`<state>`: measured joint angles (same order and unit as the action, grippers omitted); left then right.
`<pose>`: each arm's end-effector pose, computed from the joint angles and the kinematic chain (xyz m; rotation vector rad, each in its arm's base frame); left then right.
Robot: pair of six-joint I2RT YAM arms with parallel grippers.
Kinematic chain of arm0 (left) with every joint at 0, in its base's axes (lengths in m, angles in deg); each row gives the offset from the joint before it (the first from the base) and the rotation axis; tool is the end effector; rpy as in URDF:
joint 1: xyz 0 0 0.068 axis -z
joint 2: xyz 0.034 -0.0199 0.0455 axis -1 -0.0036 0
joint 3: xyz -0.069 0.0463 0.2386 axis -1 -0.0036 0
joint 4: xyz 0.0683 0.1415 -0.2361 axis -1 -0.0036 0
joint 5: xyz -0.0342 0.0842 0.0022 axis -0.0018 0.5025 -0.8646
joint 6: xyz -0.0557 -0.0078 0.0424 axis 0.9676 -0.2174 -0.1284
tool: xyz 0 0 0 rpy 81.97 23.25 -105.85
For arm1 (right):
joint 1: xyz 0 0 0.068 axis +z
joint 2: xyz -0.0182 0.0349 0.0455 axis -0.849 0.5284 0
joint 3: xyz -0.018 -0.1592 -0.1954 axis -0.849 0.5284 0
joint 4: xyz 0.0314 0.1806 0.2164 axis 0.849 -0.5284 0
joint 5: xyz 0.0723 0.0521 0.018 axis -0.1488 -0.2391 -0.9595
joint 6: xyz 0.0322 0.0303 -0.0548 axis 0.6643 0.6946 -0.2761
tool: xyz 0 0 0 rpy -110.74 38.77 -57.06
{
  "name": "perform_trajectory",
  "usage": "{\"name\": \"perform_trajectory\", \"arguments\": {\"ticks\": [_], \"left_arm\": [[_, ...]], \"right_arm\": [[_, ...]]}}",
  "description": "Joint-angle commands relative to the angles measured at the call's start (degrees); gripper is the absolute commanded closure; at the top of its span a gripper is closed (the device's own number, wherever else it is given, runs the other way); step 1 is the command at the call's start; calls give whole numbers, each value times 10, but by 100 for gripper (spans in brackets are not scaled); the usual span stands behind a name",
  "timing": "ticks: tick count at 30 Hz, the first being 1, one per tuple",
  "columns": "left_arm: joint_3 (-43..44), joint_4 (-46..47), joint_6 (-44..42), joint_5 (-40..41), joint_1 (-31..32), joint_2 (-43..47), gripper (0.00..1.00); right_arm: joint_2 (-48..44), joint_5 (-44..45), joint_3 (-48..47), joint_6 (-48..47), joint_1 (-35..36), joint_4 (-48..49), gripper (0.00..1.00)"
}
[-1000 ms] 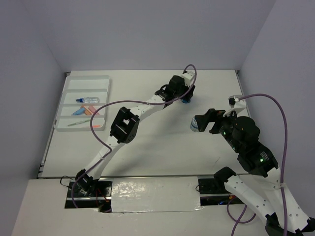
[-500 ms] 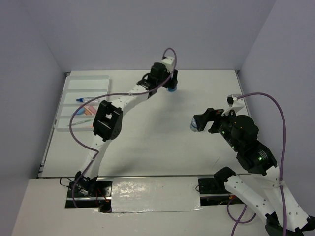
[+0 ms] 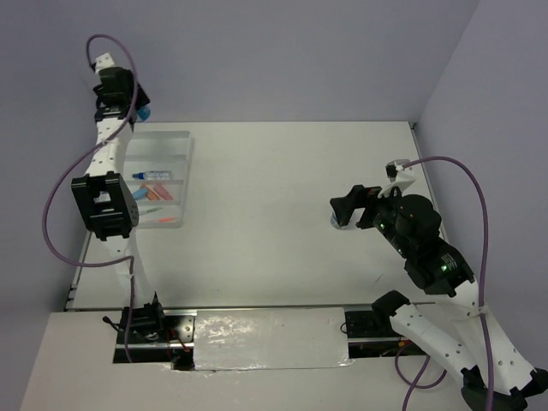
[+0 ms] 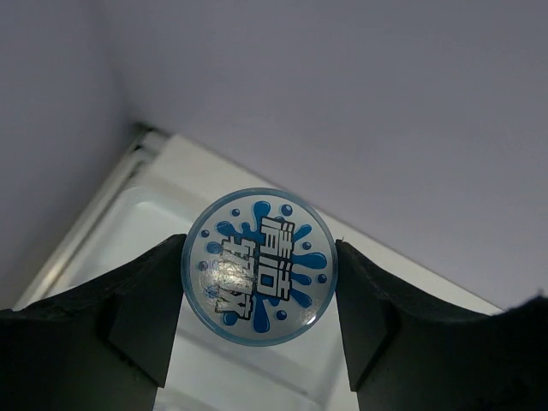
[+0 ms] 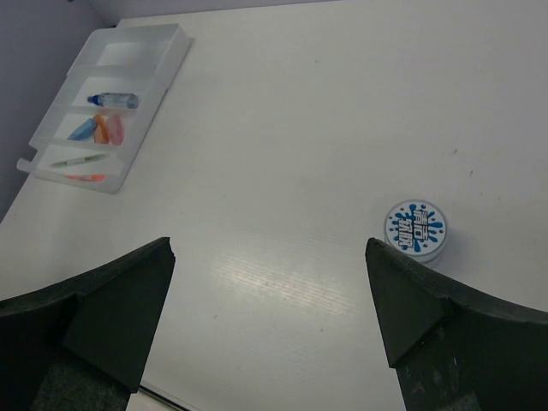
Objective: Sort the stationery into containers
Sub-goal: Place the stationery in the storage box.
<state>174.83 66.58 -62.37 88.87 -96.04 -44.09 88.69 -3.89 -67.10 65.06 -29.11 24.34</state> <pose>0.5457 0.0734 0.3354 -0.5959 1.6864 0.0199 0.1667 0.0838 0.3615 -0.0654 1.8309 0.4767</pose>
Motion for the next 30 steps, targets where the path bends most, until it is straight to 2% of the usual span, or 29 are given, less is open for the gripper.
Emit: {"name": "perform_trajectory", "arguments": {"ticks": [1, 9, 23, 24, 27, 29, 30], "left_arm": [[-4, -17, 31, -14, -34, 1, 100], [-24, 15, 52, -84, -119, -20, 100], [-50, 16, 47, -55, -119, -76, 99], [-52, 14, 47, -51, -119, -78, 92], [-60, 24, 41, -57, -118, -82, 78], [-61, 24, 41, -58, -118, -84, 61], [-61, 24, 38, -60, -117, -84, 46]], "right_arm": [[19, -26, -3, -2, -1, 47, 0], [63, -60, 2, -1, -1, 78, 0], [90, -71, -3, -1, 0, 91, 0], [90, -70, -2, -2, 0, 92, 0], [91, -72, -3, -4, -1, 93, 0], [94, -72, -4, -7, 0, 92, 0], [94, -72, -5, -7, 1, 91, 0]]}}
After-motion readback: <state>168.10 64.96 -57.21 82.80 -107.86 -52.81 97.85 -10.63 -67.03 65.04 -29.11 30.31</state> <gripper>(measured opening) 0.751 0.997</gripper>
